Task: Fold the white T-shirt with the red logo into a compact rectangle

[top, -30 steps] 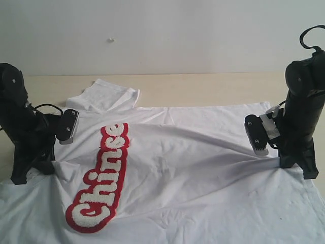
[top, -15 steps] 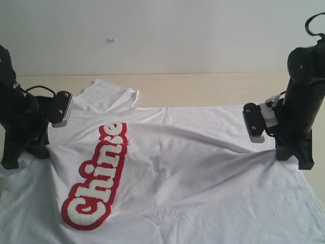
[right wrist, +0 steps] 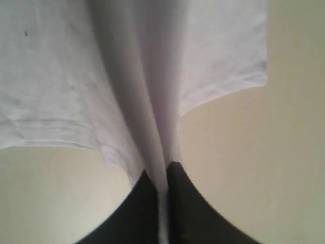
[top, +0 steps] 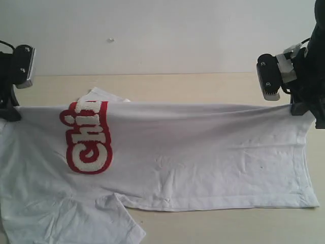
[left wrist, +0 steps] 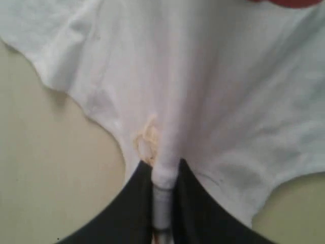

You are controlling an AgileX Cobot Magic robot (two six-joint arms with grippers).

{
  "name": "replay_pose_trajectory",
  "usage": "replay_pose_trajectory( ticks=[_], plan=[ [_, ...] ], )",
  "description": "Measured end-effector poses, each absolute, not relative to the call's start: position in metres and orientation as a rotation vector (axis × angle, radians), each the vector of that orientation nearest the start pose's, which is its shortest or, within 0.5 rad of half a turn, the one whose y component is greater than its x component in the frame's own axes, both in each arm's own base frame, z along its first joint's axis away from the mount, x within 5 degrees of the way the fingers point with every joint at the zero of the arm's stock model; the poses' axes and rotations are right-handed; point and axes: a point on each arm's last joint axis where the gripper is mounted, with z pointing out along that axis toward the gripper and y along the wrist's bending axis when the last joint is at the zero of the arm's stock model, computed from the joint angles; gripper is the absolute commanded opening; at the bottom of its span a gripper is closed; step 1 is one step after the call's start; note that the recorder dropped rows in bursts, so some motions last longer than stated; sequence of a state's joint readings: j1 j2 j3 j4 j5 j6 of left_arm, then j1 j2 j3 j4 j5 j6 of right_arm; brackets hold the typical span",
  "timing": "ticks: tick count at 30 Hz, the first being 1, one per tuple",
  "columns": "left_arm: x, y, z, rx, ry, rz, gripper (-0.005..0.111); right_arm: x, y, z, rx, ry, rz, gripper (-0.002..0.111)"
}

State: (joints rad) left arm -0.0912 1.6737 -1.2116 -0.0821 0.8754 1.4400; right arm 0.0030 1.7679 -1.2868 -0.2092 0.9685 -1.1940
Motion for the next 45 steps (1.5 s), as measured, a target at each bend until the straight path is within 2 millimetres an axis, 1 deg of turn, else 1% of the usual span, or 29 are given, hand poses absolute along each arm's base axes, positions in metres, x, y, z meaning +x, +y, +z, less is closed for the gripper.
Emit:
replay_pose_trajectory(
  ticks=[3,4,6,8,12,15,20,22,28,33,36,38,42,45],
  plan=[
    [0.331,-0.027,0.257,1.846,2.101,0.213,0.0,0.352,-0.013,0.244,-1.79,2.418,-0.454,0.0],
    [0.329,-0.026,0.259,1.842,2.098,0.219,0.0,0.352,-0.013,0.247,-1.783,2.413,-0.461,0.0],
    [0.326,-0.026,0.267,1.826,2.085,0.234,0.0,0.35,-0.013,0.26,-1.757,2.407,-0.479,0.0],
    [0.324,-0.026,0.274,1.824,2.079,0.239,0.0,0.348,-0.013,0.263,-1.751,2.403,-0.484,0.0],
    [0.315,-0.026,0.306,1.807,2.044,0.255,0.0,0.342,-0.013,0.276,-1.721,2.38,-0.511,0.0],
    [0.307,-0.027,0.321,1.803,2.033,0.251,0.0,0.338,-0.013,0.285,-1.682,2.378,-0.531,0.0],
    [0.288,-0.025,0.339,1.792,2.035,0.246,0.0,0.325,-0.013,0.304,-1.643,2.371,-0.533,0.0],
    [0.275,-0.025,0.349,1.778,2.041,0.242,0.0,0.315,-0.011,0.315,-1.614,2.37,-0.514,0.0],
    [0.249,-0.023,0.368,1.742,2.068,0.245,0.0,0.294,-0.007,0.335,-1.561,2.367,-0.445,0.0],
    [0.227,-0.02,0.386,1.605,2.099,0.271,0.0,0.276,-0.001,0.346,-1.533,2.386,-0.332,0.0],
    [0.21,-0.021,0.392,1.553,2.085,0.261,0.0,0.268,0.001,0.352,-1.499,2.364,-0.291,0.0],
    [0.199,-0.026,0.393,1.559,2.059,0.256,0.0,0.26,0.005,0.354,-1.48,2.351,-0.247,0.0],
    [0.174,-0.04,0.387,1.567,2.033,0.196,0.0,0.24,0.01,0.354,-1.448,2.329,-0.168,0.0],
    [0.156,-0.046,0.385,1.555,2.023,0.172,0.0,0.222,0.013,0.353,-1.435,2.317,-0.136,0.0]
  ],
)
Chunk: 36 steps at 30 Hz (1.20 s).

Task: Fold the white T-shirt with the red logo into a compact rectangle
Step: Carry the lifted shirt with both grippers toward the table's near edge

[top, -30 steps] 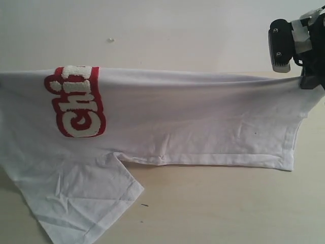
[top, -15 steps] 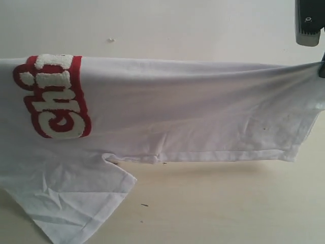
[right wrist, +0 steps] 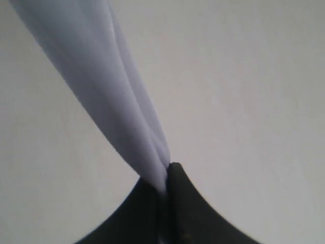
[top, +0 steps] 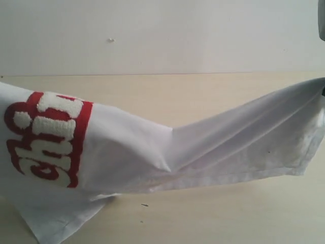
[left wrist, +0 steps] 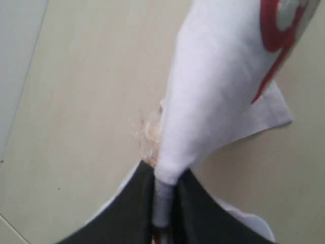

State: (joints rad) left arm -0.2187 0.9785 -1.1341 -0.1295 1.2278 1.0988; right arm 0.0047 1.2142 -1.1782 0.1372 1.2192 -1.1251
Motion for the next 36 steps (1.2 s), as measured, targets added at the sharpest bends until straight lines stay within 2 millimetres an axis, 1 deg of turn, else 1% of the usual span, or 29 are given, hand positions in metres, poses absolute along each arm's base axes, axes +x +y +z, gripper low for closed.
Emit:
replay_pose_trajectory(
  ticks=[2,6,12,15,19,21,23,24,25,26,27,29,30,31,32,33,34,35,36],
  plan=[
    [0.143,-0.049,0.388,1.544,1.995,0.16,0.0,0.209,0.014,0.353,-1.424,2.305,-0.12,0.0],
    [0.111,-0.053,0.402,1.49,1.905,0.121,0.0,0.182,0.017,0.36,-1.392,2.251,-0.116,0.0],
    [0.073,-0.048,0.415,1.354,1.851,0.012,0.0,0.14,0.022,0.377,-1.317,2.132,-0.12,0.0],
    [0.055,-0.044,0.42,1.297,1.819,-0.061,0.0,0.123,0.025,0.379,-1.284,2.1,-0.113,0.0],
    [0.035,-0.039,0.424,1.276,1.753,-0.134,0.0,0.111,0.031,0.375,-1.311,2.068,-0.085,0.0],
    [0.032,-0.036,0.424,1.271,1.749,-0.121,0.0,0.111,0.03,0.368,-1.326,2.105,-0.107,0.0],
    [0.042,-0.037,0.419,1.266,1.803,-0.076,0.0,0.119,0.026,0.361,-1.322,2.179,-0.142,0.0],
    [0.055,-0.04,0.411,1.276,1.87,-0.024,0.0,0.13,0.025,0.353,-1.321,2.242,-0.134,0.0],
    [0.065,-0.042,0.405,1.29,1.914,0.011,0.0,0.137,0.026,0.349,-1.317,2.28,-0.118,0.0],
    [0.084,-0.047,0.391,1.322,2.005,0.087,0.0,0.15,0.027,0.34,-1.311,2.351,-0.085,0.0],
    [0.095,-0.049,0.383,1.336,2.06,0.133,0.0,0.158,0.027,0.334,-1.306,2.392,-0.064,0.0],
    [0.135,-0.055,0.348,1.377,2.271,0.283,0.0,0.192,0.029,0.308,-1.302,2.511,-0.024,0.0],
    [0.147,-0.057,0.336,1.392,2.332,0.317,0.0,0.204,0.03,0.299,-1.305,2.534,-0.03,0.0],
    [0.165,-0.057,0.319,1.394,2.393,0.358,0.0,0.22,0.029,0.286,-1.313,2.555,-0.054,0.0],
    [0.18,-0.057,0.309,1.374,2.413,0.374,0.0,0.232,0.029,0.275,-1.307,2.571,-0.07,0.0],
    [0.202,-0.056,0.295,1.337,2.424,0.383,0.0,0.249,0.028,0.26,-1.305,2.578,-0.108,0.0],
    [0.214,-0.054,0.289,1.309,2.428,0.386,0.0,0.258,0.028,0.252,-1.3,2.577,-0.138,0.0],
    [0.234,-0.051,0.276,1.269,2.428,0.392,0.0,0.273,0.028,0.237,-1.281,2.564,-0.174,0.0],
    [0.246,-0.049,0.266,1.248,2.426,0.394,0.0,0.284,0.027,0.227,-1.276,2.548,-0.204,0.0]
  ],
)
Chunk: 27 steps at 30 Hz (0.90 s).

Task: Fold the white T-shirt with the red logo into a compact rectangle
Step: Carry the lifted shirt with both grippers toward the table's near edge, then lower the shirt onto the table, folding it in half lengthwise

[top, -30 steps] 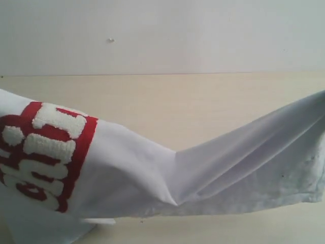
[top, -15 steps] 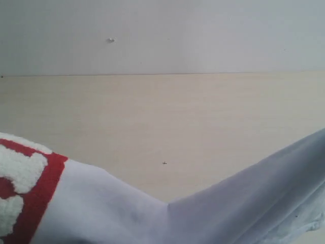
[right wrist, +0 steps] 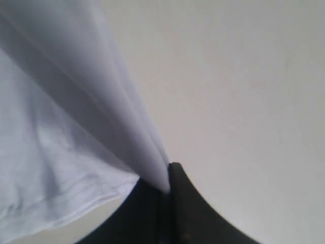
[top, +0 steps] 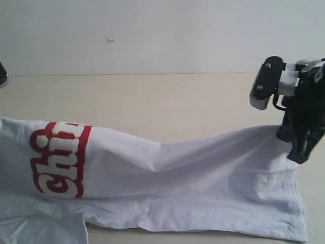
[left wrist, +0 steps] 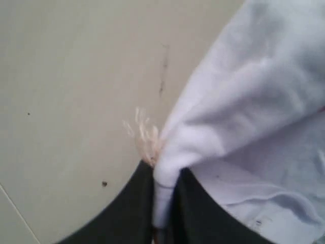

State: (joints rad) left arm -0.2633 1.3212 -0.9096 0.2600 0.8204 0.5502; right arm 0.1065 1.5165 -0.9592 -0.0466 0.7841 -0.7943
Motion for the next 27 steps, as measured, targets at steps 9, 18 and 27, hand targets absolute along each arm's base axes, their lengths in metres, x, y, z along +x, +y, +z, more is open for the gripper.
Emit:
replay_pose_trajectory(
  ticks=[9,18,27],
  plan=[
    [0.34,-0.017,0.165,1.078,2.295,0.378,0.004,0.365,0.017,0.137,-1.098,2.424,-0.397,0.025],
    [0.369,-0.007,0.144,0.928,2.064,0.363,0.059,0.388,0.011,0.123,-1.042,2.298,-0.378,0.08],
    [0.376,-0.008,0.156,0.839,1.952,0.398,0.028,0.389,0.012,0.123,-0.904,2.328,-0.315,0.073]
  ],
)
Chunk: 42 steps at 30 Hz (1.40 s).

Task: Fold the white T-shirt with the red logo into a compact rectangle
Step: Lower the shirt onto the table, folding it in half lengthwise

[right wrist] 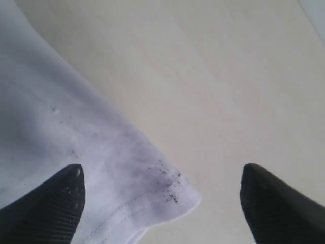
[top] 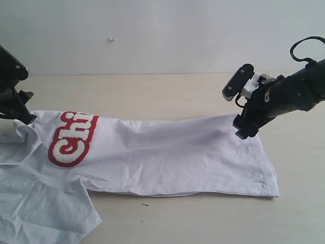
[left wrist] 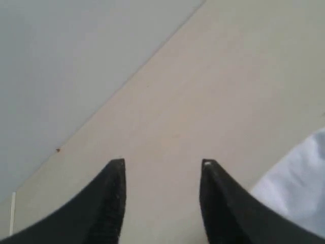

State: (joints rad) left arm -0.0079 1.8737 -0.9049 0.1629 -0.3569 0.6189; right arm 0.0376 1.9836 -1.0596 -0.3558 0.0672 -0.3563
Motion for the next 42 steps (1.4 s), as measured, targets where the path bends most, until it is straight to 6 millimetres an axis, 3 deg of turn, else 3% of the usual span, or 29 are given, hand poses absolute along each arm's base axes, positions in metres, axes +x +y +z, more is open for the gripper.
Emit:
replay_pose_trajectory(
  ticks=[3,9,14,20,28,33,38,42],
  plan=[
    [0.373,-0.019,0.156,0.824,1.992,0.348,0.003,0.389,0.013,0.123,-0.826,2.35,-0.282,0.05],
    [0.362,-0.054,0.148,0.939,2.074,0.261,0.0,0.389,0.014,0.123,-0.581,2.412,-0.177,0.0],
    [0.349,-0.071,0.137,1.048,2.2,0.218,0.0,0.387,0.015,0.122,-0.48,2.458,-0.128,0.0],
    [0.34,-0.069,0.124,1.107,2.335,0.206,0.0,0.383,0.031,0.119,-0.51,2.495,-0.089,0.0],
    [0.351,-0.071,0.112,1.092,2.231,0.211,0.0,0.374,0.067,0.115,-0.629,2.536,-0.034,0.0],
    [0.365,-0.046,0.111,1.003,2.235,0.251,0.0,0.37,0.07,0.098,-0.655,2.606,-0.021,0.0],
    [0.374,-0.012,0.108,0.898,2.273,0.293,0.0,0.376,0.071,0.093,-0.65,2.571,-0.029,0.0],
    [0.383,0.003,0.109,0.835,2.241,0.321,0.0,0.379,0.071,0.091,-0.684,2.54,-0.051,0.0]
  ],
)
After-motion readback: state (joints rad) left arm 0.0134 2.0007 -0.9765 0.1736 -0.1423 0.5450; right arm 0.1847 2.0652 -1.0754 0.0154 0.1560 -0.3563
